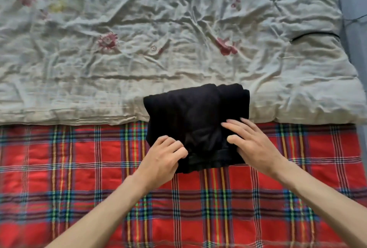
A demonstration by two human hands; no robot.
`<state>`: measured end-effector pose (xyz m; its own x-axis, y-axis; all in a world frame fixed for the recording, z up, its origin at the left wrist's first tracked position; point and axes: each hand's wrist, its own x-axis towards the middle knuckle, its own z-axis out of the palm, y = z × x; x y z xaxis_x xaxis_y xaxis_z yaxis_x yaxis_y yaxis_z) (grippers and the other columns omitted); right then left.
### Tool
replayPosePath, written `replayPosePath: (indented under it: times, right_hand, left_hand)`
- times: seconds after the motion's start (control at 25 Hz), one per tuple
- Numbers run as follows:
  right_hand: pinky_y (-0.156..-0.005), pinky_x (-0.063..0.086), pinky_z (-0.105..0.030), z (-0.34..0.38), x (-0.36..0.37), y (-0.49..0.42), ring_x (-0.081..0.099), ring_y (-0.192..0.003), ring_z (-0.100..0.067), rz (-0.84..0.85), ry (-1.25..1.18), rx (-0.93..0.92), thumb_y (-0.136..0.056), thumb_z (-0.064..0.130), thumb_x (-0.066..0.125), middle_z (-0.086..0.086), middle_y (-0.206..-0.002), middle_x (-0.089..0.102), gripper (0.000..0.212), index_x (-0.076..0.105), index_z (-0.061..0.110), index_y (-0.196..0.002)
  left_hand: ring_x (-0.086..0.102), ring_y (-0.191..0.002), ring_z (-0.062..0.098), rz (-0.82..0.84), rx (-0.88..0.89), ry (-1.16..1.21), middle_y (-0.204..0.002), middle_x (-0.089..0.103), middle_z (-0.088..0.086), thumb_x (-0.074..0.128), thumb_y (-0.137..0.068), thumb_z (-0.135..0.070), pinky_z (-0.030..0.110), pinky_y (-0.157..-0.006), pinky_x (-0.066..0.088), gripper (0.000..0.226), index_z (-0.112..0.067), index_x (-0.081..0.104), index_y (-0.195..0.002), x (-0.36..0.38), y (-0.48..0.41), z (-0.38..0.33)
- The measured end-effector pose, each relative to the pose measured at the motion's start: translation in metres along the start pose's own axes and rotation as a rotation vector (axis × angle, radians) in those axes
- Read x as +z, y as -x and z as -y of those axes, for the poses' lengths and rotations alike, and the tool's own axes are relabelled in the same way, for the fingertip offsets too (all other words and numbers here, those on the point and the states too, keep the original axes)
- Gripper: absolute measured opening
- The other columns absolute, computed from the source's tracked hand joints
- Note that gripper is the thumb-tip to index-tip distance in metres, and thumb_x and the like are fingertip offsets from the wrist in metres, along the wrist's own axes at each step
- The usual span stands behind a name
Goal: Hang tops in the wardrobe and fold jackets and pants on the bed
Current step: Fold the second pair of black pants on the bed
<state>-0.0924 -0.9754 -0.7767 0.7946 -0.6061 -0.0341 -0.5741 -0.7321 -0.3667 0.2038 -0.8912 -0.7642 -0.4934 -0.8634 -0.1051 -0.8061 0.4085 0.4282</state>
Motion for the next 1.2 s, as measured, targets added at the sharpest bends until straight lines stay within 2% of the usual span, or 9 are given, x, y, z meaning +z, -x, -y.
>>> replayPosePath:
  times: [0.16, 0.24, 0.32, 0.52, 0.68, 0.8, 0.92, 1.0, 1.2]
  right_hand:
    - [-0.118, 0.026, -0.044, 0.018, -0.017, 0.004, 0.052, -0.131, -0.026, -0.071, -0.028, 0.087, -0.079, 0.001, 0.040, -0.003, -0.131, 0.062, 0.024, 0.056, 0.018, -0.085]
    - [-0.115, 0.029, -0.039, 0.035, -0.028, -0.024, 0.058, -0.121, -0.029, -0.305, -0.068, 0.230, -0.083, 0.004, 0.045, -0.003, -0.125, 0.064, 0.024, 0.065, 0.015, -0.089]
    - [-0.117, 0.026, -0.044, 0.046, -0.025, -0.066, 0.046, -0.135, -0.028, -0.404, -0.026, 0.369, -0.091, 0.016, 0.051, -0.005, -0.142, 0.054, 0.033, 0.064, 0.015, -0.121]
    - [-0.120, 0.009, -0.059, 0.007, 0.039, -0.088, 0.013, -0.150, -0.036, -0.062, 0.232, 0.524, -0.096, 0.060, 0.039, -0.009, -0.164, 0.016, 0.068, 0.019, 0.036, -0.156]
    - [-0.121, 0.012, -0.055, -0.011, 0.029, -0.061, 0.008, -0.151, -0.032, -0.095, -0.108, 0.706, -0.090, 0.069, 0.044, -0.012, -0.163, 0.005, 0.085, 0.000, 0.039, -0.157]
    - [-0.116, 0.026, -0.034, 0.004, 0.012, -0.050, 0.024, -0.144, -0.014, -0.267, -0.555, 0.866, -0.082, 0.055, 0.070, 0.000, -0.157, 0.021, 0.097, 0.009, 0.038, -0.155]
    - [-0.102, 0.040, -0.028, 0.025, 0.013, -0.034, 0.049, -0.129, -0.013, -0.343, -0.928, 1.142, -0.074, 0.046, 0.083, 0.010, -0.136, 0.050, 0.091, 0.030, 0.030, -0.146]
    - [-0.098, 0.046, -0.031, 0.026, 0.015, -0.031, 0.059, -0.118, -0.016, -0.278, -1.018, 1.238, -0.070, 0.043, 0.087, 0.011, -0.123, 0.060, 0.084, 0.041, 0.023, -0.137]
    - [-0.096, 0.054, -0.038, 0.049, -0.011, -0.042, 0.070, -0.097, -0.009, -0.269, -1.056, 1.234, -0.067, 0.037, 0.089, 0.011, -0.105, 0.074, 0.053, 0.068, 0.022, -0.113]
  left_hand:
    - [0.054, -0.095, 0.019, -0.078, 0.015, 0.037, -0.098, 0.059, -0.003, 0.053, -0.073, -0.012, 0.040, -0.092, 0.043, 0.023, -0.020, 0.063, -0.092, -0.026, 0.004, -0.004]
    - [0.051, -0.114, 0.024, -0.272, -0.199, 0.007, -0.118, 0.057, 0.005, 0.055, -0.087, -0.019, 0.045, -0.100, 0.041, 0.028, -0.016, 0.064, -0.113, -0.027, -0.019, -0.016]
    - [0.034, -0.139, 0.032, -0.308, -0.500, -0.062, -0.146, 0.040, 0.014, 0.046, -0.097, -0.040, 0.049, -0.116, 0.026, 0.052, -0.014, 0.047, -0.143, -0.018, -0.058, -0.019]
    - [0.001, -0.152, 0.038, -0.134, -0.679, -0.243, -0.163, 0.004, 0.024, 0.018, -0.097, -0.065, 0.060, -0.120, 0.007, 0.075, -0.026, 0.003, -0.159, 0.052, -0.093, 0.020]
    - [-0.003, -0.151, 0.040, -0.143, -0.633, -0.200, -0.162, 0.002, 0.026, 0.019, -0.095, -0.070, 0.060, -0.120, 0.005, 0.079, -0.025, 0.003, -0.158, 0.050, -0.093, 0.027]
    - [0.005, -0.152, 0.035, -0.368, -0.789, 0.086, -0.162, 0.009, 0.020, 0.043, -0.090, -0.069, 0.047, -0.123, 0.000, 0.090, -0.016, 0.013, -0.157, 0.029, -0.070, 0.011]
    - [0.038, -0.140, 0.023, -0.506, -1.159, 0.829, -0.147, 0.042, 0.002, 0.064, -0.071, -0.076, 0.038, -0.117, 0.030, 0.104, -0.022, 0.027, -0.151, 0.021, -0.023, -0.005]
    - [0.056, -0.123, 0.014, -0.411, -1.277, 1.177, -0.132, 0.059, -0.009, 0.077, -0.058, -0.074, 0.036, -0.108, 0.043, 0.106, -0.024, 0.039, -0.144, 0.025, -0.007, -0.002]
    - [0.065, -0.109, 0.011, -0.214, -1.174, 1.123, -0.115, 0.069, -0.012, 0.095, -0.048, -0.047, 0.041, -0.096, 0.053, 0.079, -0.031, 0.056, -0.116, 0.010, -0.001, 0.005]
